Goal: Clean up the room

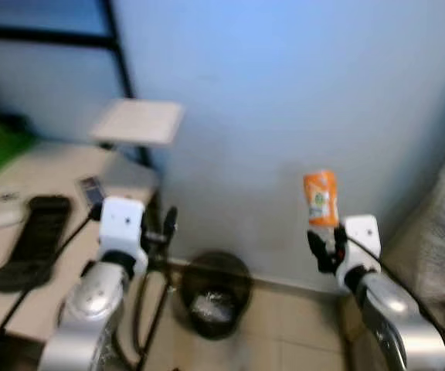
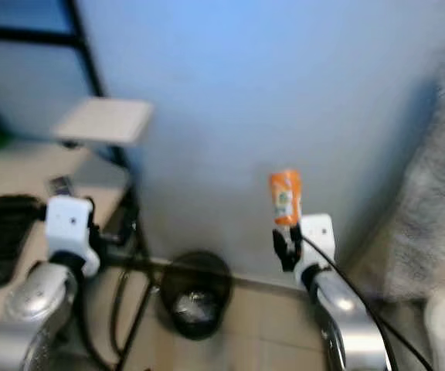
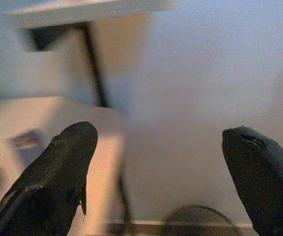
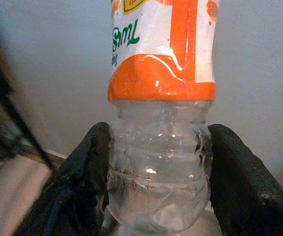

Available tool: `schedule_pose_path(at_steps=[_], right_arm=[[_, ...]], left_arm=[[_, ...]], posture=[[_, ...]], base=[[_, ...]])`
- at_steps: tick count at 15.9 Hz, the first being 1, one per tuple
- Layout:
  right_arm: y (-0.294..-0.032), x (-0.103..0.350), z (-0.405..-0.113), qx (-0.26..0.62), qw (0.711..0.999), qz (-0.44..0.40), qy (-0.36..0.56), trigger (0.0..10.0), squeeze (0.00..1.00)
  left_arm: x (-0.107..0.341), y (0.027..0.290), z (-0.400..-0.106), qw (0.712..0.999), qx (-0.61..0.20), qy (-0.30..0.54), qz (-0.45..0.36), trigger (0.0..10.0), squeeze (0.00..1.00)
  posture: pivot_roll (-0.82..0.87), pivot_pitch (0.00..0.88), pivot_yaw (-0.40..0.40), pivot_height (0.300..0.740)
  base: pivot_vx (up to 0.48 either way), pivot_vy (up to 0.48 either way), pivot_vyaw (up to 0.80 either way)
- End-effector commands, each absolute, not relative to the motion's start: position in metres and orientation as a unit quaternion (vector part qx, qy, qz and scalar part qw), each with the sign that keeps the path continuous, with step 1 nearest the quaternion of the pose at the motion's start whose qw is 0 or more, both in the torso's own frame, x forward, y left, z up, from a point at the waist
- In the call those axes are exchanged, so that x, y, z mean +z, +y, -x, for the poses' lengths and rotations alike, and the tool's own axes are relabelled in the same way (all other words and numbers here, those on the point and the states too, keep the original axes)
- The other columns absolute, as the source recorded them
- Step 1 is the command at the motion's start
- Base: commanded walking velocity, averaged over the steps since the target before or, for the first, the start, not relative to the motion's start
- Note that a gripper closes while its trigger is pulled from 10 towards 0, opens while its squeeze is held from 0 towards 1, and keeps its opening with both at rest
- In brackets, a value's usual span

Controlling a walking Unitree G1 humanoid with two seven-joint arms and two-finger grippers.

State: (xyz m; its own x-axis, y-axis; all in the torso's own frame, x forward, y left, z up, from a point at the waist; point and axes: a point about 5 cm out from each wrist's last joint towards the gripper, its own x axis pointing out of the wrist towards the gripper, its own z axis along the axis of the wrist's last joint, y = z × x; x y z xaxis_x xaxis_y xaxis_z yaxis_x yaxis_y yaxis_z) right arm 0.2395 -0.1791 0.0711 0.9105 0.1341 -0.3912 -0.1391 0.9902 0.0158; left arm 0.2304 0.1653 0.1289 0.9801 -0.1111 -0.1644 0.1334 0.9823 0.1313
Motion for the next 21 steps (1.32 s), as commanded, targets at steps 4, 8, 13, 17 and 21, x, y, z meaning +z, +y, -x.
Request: schedule_pose_path(at_steps=[4,8,13,17,21], right_arm=[[-0.178,0.071,-0.244,0.087,0.974,0.026,0.208,10.0,0.0],[-0.173,0.065,-0.244,0.152,0.955,0.078,0.241,10.0,0.0],[-0.16,0.051,-0.252,0.298,0.903,0.143,0.274,10.0,0.0],[-0.145,0.019,-0.271,0.306,0.884,0.159,0.316,10.0,0.0],[-0.108,0.01,-0.293,0.285,0.901,0.11,0.309,10.0,0.0]], left_arm=[[0.128,0.169,-0.23,0.99,-0.068,0.087,-0.084,10.0,0.0],[0.127,0.167,-0.231,0.987,-0.094,0.095,-0.086,10.0,0.0],[0.116,0.157,-0.221,0.959,-0.216,0.138,-0.118,10.0,0.0],[0.122,0.148,-0.226,0.924,-0.322,0.146,-0.149,10.0,0.0],[0.126,0.152,-0.223,0.897,-0.372,0.158,-0.177,10.0,0.0]], posture=[[0.04,0.0,0.015,0.74],[0.04,0.0,0.011,0.74],[0.04,0.0,-0.01,0.74],[0.07,0.016,-0.035,0.74],[0.08,0.073,-0.02,0.74]], base=[[0.297,0.0,0.0],[0.276,0.0,0.0],[0.0,0.0,0.0],[0.0,0.0,0.0],[0.0,0.0,0.0]])
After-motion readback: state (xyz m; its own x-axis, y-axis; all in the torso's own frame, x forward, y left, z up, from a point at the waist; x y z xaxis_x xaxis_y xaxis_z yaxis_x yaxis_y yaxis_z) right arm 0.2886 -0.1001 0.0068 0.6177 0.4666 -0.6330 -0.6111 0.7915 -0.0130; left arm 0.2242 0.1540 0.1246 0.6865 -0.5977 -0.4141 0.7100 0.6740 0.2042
